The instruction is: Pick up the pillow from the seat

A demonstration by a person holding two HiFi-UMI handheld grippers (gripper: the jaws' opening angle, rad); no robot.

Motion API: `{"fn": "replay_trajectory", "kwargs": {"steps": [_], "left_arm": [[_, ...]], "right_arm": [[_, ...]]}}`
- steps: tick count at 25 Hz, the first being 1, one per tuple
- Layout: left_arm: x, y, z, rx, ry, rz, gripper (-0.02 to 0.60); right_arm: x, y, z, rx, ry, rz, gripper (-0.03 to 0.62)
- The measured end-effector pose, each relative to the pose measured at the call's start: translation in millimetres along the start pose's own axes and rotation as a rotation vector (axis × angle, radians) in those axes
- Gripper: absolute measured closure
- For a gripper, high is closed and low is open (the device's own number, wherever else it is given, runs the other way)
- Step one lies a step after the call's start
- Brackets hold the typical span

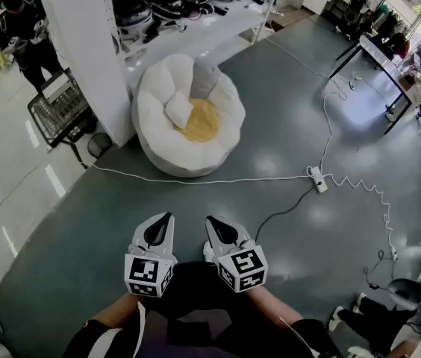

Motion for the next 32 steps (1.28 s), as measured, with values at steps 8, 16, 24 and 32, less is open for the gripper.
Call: {"fn": "replay_trajectory", "kwargs": {"steps": [8,16,24,32], "left_arm": [[-5.4,3.2,-6.3,0.009,-0.005,-0.003,0.580],[-14.8,3.8,-15.7,0.029,-0.008,-0.008,0.580],[-31.4,8.1,-30.3,0.049,-0.008,-0.027,0.580],[-49.5,17.9,-45.6,0.070,-0.023,-0.054,0.580]], "right_arm": [[-6.8,1.5,0.6,0.011,0.014,-0.004,0.594],[-13.8,-4.5,1.0,0.058,0.042,0.011,0.592],[-31.6,-9.4,7.2,0.074,0.069,0.009,0.592],[-53.0,-4.9,18.1,0.056,0.075,-0.013,0.592]]}}
Point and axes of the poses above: the fingertips, and each gripper's own axes: z forward along the fingers, x to its right, y out of its underside, the point moved 10 cm from there along -z, backward along the fingers, and after that the axes turned 6 degrees about z, right-handed, at the moved point
